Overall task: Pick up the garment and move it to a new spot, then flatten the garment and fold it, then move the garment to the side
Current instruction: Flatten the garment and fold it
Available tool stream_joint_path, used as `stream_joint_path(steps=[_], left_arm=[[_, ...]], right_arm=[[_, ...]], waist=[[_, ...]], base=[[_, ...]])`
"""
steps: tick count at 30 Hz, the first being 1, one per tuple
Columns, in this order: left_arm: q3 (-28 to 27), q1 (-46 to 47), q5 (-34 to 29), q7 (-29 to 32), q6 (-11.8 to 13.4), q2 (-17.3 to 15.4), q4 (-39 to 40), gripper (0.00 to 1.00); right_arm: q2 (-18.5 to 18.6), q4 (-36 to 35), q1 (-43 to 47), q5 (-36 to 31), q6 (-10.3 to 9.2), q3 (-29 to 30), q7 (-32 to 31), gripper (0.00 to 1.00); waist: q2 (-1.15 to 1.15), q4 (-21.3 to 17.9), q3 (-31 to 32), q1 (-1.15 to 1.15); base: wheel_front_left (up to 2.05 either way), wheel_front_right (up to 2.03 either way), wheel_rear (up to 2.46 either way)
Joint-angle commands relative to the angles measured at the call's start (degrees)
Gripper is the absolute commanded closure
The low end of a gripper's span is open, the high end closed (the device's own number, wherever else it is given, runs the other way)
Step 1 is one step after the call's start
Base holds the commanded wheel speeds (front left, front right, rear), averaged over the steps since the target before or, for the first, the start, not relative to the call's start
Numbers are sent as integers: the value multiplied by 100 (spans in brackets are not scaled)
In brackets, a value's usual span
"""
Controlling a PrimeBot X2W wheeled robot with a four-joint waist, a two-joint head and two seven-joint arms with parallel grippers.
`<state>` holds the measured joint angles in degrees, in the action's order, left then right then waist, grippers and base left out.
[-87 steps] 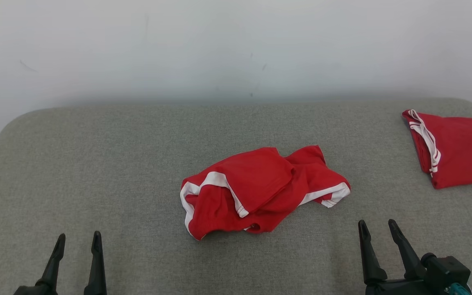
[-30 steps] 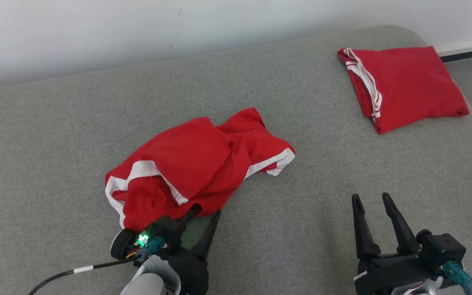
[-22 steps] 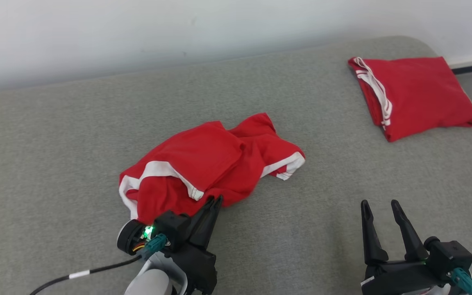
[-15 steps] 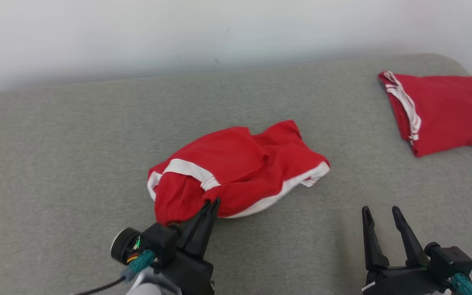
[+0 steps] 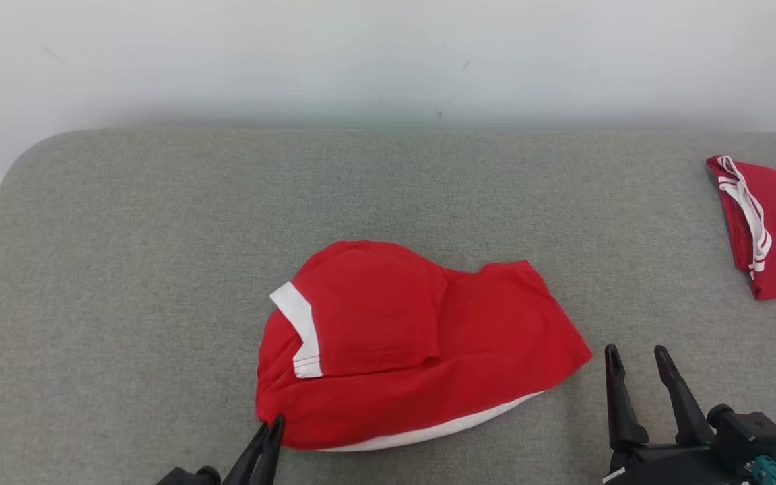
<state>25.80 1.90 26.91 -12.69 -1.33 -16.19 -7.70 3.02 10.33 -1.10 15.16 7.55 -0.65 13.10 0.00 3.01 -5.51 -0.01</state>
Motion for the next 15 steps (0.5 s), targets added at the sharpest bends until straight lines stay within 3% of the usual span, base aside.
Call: stream_joint_path(steps=[1, 5, 15], left_arm=[[-54, -91, 13, -30, 48, -46, 18, 100], [-202, -118, 110, -92, 94, -105, -52, 100], [-446, 654, 67, -193, -67, -200, -634, 100]], right_arm=[[1, 3, 30, 39, -16, -4, -23, 0], [42, -8, 6, 3, -16, 28, -48, 0], [90, -3, -86, -46, -16, 41, -104, 0]], waist=[[0, -24, 3, 1], [0, -133, 24, 1], [0, -450, -128, 1]], base=[[0, 0, 0], [0, 0, 0], [0, 0, 0]])
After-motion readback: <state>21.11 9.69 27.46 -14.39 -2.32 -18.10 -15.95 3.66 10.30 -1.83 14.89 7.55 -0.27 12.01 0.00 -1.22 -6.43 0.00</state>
